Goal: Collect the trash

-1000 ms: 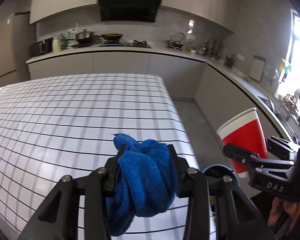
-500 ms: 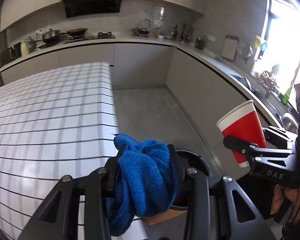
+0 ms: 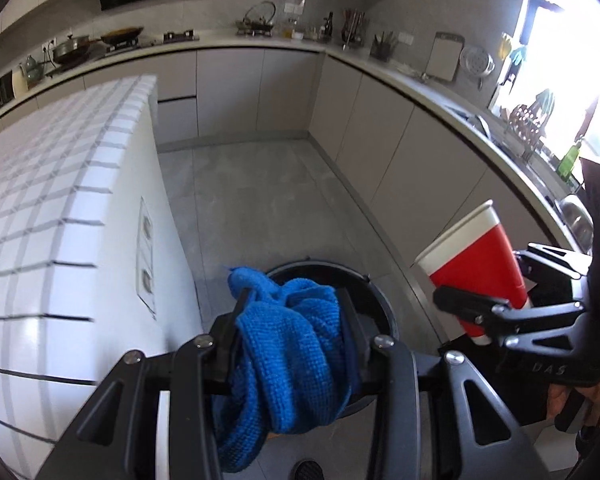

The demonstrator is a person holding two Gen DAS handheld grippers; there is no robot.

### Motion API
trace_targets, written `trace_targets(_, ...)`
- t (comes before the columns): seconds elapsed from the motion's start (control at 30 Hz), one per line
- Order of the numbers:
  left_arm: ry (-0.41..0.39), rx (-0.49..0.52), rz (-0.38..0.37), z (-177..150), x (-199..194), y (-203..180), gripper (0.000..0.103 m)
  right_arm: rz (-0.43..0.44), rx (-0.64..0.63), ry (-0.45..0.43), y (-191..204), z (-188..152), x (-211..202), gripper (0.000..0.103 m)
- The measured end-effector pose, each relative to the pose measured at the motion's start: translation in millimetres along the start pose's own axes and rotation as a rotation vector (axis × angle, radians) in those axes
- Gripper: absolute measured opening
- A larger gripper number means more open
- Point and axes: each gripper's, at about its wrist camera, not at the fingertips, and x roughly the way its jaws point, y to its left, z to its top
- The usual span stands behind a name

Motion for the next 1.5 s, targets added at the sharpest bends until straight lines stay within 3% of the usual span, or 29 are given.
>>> trace_targets(0.37, 0.127, -0.046, 0.015, -33.1, 53.7, -6.9, 0.043, 0.070, -0.159, 0.132, -15.3, -31.9, 74.0, 0.061)
trace_targets(0.4, 0.134, -0.057, 0.013, -35.9, 59.7, -6.2, 0.050, 0.085, -0.166, 0.141, -15.1, -32.1, 80.9, 0.062)
trace_targets(0.43, 0.135, -0.062, 0.031, -39.4, 65.6, -3.8, 0.070, 0.096, -0.177, 0.156, -14.8, -32.3, 89.2, 0.066)
trace_targets(0.47, 0.127, -0.058, 0.083, -44.0, 70.6, -0.3, 0.099, 0.089, -0.208, 0.188, -18.3, -34.2, 106.1, 0.069)
trace_targets(0.5, 0.115, -0.066, 0.141, -51.8, 74.5, 6.6, 0.102, 0.060, -0.215, 0.208, -21.4, -37.1, 118.3, 0.091)
trace_targets(0.53, 0.125, -0.084, 0.144, -55.2, 76.1, 11.1, 0.102, 0.021, -0.218, 0.229, -25.8, -40.3, 129.0, 0.103)
trace_targets(0.77, 0.153, -0.084, 0.177, -64.6, 78.0, 9.3, 0.103, 0.008, -0.166, 0.187, -51.6, -42.8, 128.6, 0.103)
trace_targets(1.1, 0.128, -0.080, 0.209, -57.0, 72.5, 5.2, 0.103, -0.022, -0.121, 0.162, -49.7, -41.8, 109.7, 0.103)
trace_targets(1.5, 0.035, -0.068, 0.217, -45.2, 8.5, -16.2, 0.103, -0.085, 0.003, 0.068, -42.1, -33.6, 43.9, 0.103)
